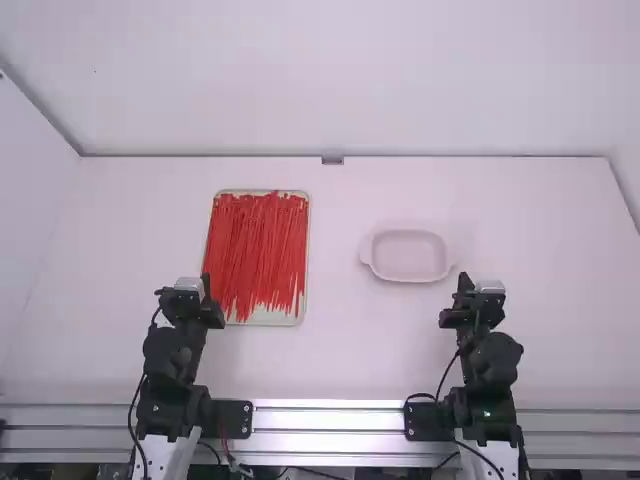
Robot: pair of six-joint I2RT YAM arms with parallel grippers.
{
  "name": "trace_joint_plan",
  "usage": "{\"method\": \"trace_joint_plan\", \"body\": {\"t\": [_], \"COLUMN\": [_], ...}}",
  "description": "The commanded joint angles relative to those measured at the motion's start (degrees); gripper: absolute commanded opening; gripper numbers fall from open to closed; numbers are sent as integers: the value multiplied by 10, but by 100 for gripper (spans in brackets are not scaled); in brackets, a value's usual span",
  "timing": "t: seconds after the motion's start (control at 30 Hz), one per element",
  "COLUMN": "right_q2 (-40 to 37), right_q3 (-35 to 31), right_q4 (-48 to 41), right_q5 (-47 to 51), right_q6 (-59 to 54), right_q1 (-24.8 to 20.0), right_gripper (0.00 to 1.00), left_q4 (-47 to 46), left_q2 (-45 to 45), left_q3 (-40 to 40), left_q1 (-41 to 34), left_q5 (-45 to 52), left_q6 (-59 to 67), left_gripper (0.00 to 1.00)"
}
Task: Fasten the cable tie
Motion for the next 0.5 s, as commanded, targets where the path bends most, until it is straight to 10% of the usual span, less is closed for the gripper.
{"method": "trace_joint_plan", "body": {"t": [0.0, 0.47], "right_q2": [0, 61], "right_q3": [0, 47], "right_q4": [0, -9], "right_q5": [0, -13], "right_q6": [1, 0], "right_q1": [0, 5], "right_gripper": [0, 9], "left_q4": [0, -19], "left_q2": [0, 45], "left_q3": [0, 43], "left_q1": [0, -3], "left_q5": [0, 10], "left_q6": [0, -1], "left_gripper": [0, 9]}}
